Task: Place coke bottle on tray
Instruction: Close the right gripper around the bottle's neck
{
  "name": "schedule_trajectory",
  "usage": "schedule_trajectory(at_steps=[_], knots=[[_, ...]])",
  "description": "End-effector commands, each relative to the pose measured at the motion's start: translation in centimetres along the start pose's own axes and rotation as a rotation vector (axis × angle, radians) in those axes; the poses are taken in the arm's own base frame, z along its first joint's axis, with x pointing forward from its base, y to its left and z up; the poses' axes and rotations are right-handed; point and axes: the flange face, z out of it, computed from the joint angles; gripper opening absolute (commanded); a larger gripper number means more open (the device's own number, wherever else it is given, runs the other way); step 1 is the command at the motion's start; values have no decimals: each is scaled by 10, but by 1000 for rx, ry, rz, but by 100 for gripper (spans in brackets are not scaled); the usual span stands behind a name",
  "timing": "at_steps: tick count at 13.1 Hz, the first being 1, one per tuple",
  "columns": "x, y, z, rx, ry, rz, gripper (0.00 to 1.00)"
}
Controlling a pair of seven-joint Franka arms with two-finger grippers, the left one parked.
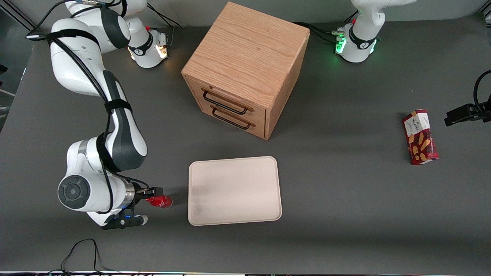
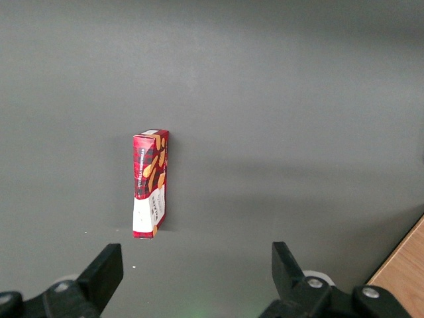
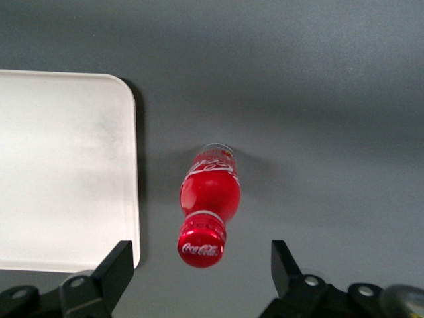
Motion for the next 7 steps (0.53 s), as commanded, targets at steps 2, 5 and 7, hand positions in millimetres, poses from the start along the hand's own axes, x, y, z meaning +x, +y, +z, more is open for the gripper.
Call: schedule_trajectory(at_steps=[2,5,7], knots=[[6,-4,3,-8,21,22,92],[7,-3,9,-8,22,28,87],[7,-4,10,-8,21,26,67]])
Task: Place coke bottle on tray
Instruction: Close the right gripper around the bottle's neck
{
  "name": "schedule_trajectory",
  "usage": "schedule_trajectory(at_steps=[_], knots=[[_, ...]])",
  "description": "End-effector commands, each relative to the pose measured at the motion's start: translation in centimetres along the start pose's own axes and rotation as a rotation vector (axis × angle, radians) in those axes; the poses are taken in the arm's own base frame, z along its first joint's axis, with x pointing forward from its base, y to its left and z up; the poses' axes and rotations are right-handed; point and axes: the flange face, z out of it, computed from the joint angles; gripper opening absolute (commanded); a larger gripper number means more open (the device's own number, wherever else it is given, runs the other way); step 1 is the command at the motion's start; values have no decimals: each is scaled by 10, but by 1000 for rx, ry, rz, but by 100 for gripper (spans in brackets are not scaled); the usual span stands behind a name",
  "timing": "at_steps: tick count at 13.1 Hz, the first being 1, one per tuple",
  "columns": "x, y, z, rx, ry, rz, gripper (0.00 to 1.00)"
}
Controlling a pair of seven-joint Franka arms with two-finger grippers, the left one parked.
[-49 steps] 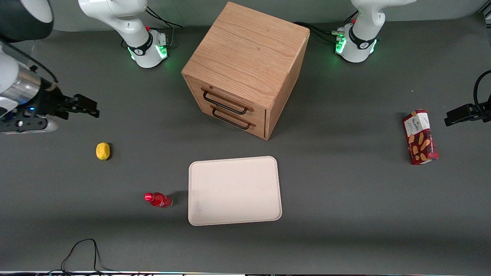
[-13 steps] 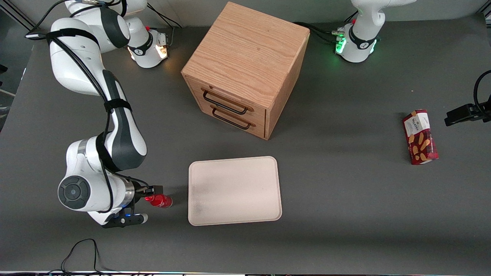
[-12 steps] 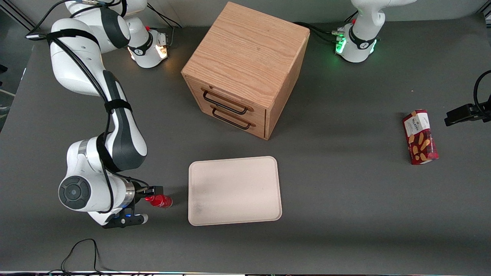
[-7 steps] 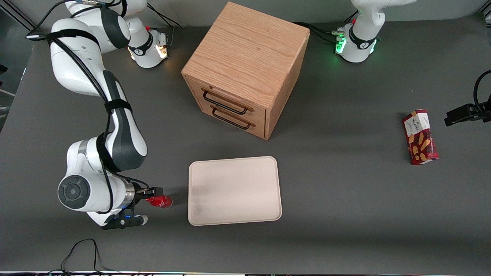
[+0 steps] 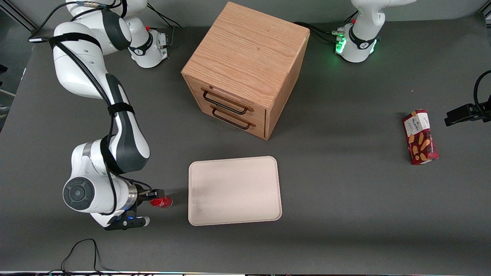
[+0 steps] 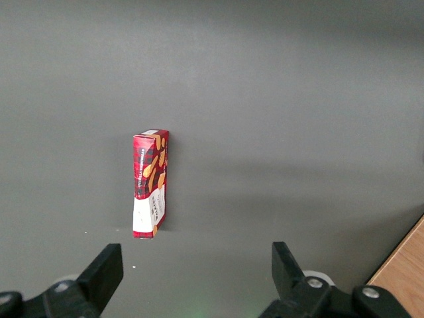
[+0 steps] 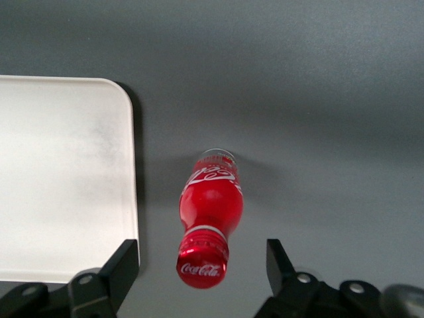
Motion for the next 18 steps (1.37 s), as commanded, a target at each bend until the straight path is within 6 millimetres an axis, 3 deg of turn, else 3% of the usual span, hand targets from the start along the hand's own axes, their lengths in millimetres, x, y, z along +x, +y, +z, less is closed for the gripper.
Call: schedule_trajectory(at_steps=[1,2,3,12,16,18], knots=[[4,-4,0,-9,17,22,51],[4,-3,-1,-7,17,25,20],[4,-3,-1,-7,15,48,0],[2,-6,0,-9,10,82,0],[-10,-8,-20,-13,-38,112,0],[-27,-8,-52,-15,-83,109,0]])
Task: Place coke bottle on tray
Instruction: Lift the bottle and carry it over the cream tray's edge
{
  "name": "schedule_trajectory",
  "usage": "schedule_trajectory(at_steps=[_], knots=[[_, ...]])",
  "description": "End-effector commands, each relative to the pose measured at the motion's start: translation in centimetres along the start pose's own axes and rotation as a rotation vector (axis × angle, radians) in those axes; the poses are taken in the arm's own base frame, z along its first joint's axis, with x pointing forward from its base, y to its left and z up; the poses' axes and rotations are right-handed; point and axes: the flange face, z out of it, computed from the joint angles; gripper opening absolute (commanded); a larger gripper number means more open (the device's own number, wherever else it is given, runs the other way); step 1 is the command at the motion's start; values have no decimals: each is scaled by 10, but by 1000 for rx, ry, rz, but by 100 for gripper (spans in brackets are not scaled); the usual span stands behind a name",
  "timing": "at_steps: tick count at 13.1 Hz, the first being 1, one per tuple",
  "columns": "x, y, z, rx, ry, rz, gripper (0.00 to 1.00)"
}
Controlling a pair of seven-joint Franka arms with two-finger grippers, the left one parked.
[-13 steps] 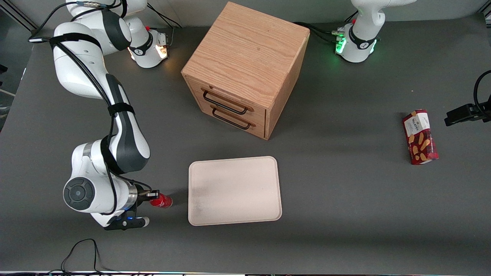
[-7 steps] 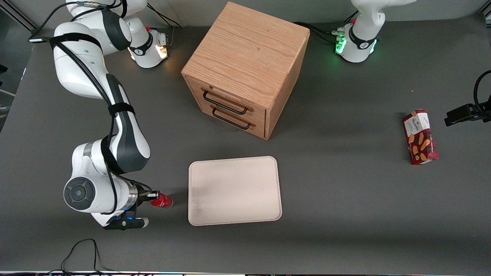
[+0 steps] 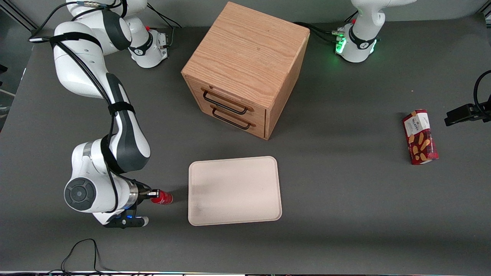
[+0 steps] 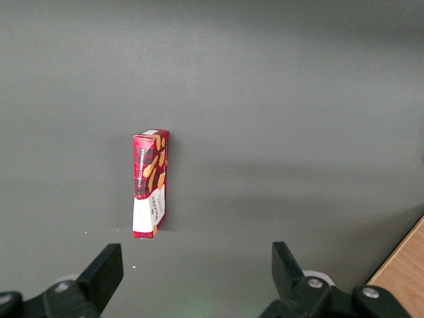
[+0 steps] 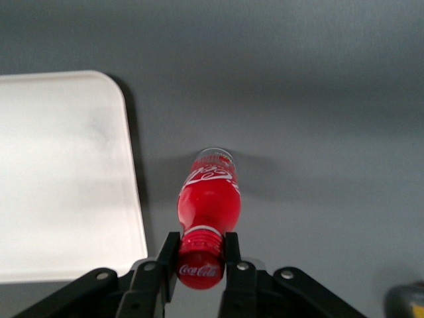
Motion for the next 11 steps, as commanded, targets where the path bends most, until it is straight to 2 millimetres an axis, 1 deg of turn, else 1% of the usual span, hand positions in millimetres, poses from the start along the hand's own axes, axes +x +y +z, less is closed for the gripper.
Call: schedule_trajectory(at_steps=[1,3,4,7,8,9,10,11], knots=[[-30,0,-59,-9,-40,20,0],[-51,4,-93,-15,-74,17,0],[-63,3,-112,-15,-77,11,0],[-97,11,-166,-19,-80,12,0],[-108,13,-181,-20,-80,15,0],[-116,17,-193,-22,-75,24,0],[-120,17,-200,-21,-69,37,0],[-121,17,-203,-21,-64,53,0]])
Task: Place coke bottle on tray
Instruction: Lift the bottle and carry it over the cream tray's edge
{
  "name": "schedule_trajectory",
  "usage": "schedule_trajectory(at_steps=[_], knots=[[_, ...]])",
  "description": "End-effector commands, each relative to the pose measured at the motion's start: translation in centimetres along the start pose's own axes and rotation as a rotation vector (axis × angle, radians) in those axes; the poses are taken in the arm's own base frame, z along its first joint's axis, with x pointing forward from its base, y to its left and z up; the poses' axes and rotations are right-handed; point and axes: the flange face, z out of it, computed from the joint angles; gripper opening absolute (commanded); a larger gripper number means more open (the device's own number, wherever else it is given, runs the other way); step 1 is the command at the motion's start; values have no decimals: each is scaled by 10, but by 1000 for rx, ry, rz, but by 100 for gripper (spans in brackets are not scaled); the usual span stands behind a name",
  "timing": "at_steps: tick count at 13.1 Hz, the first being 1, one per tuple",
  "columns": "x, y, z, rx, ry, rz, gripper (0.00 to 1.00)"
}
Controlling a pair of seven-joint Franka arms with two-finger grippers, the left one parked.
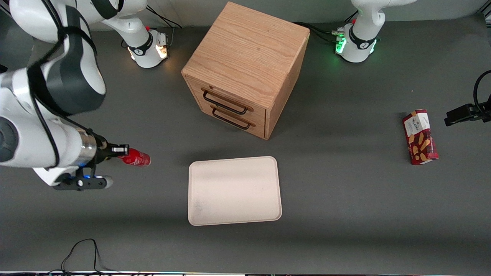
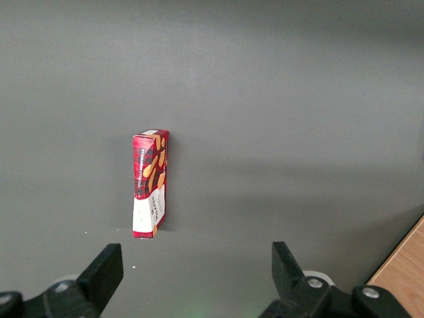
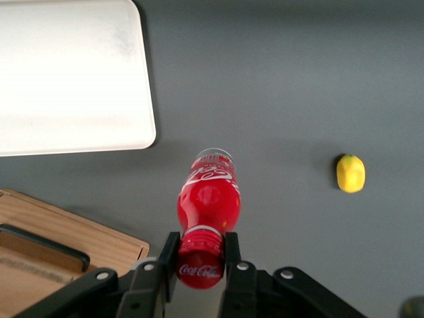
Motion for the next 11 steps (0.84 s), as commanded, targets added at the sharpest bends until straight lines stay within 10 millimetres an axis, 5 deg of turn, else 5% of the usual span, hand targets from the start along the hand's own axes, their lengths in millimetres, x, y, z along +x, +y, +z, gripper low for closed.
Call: schedule_trajectory(at_steps=[1,6,11], knots=[[-11,-1,-11,0,5,45,0],[3,-20,-8,29,83,61,0],[47,-74,43,96,168,91,0]])
